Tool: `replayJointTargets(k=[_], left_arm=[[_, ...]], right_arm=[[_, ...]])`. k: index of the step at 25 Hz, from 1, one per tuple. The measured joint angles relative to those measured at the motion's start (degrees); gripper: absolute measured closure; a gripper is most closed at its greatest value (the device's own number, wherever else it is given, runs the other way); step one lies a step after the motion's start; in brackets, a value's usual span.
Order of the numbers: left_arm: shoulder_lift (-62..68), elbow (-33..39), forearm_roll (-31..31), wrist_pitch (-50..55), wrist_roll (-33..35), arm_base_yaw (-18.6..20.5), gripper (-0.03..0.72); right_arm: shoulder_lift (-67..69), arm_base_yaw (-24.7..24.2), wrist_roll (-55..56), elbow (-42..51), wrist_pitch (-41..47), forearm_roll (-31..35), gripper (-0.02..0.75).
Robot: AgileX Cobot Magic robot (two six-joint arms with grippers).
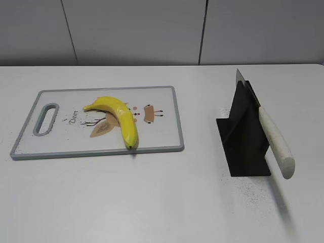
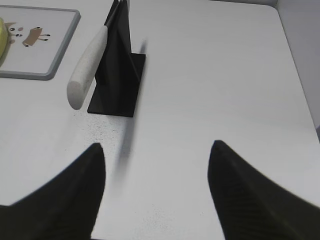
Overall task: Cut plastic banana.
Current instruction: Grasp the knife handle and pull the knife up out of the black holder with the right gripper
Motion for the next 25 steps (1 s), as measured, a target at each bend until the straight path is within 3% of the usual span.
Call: replayJointTargets(k=[7,17,25], left_arm=[[0.0,0.0,0.0,0.0,0.0,0.0,0.136],[0.0,0.0,-0.1,-0.1,0.0,0.0,0.136],[0.0,0.0,-0.1,-0.1,0.0,0.0,0.136]], right_arm=[[3.6,0.0,-0.4,-2.6,0.6,-0.6,0.22],[31.0,0.0,1.0,-20.9,9.2,-0.4,0.22],[52.0,0.3,2.4,-28.2,9.2,9.0,0.22]])
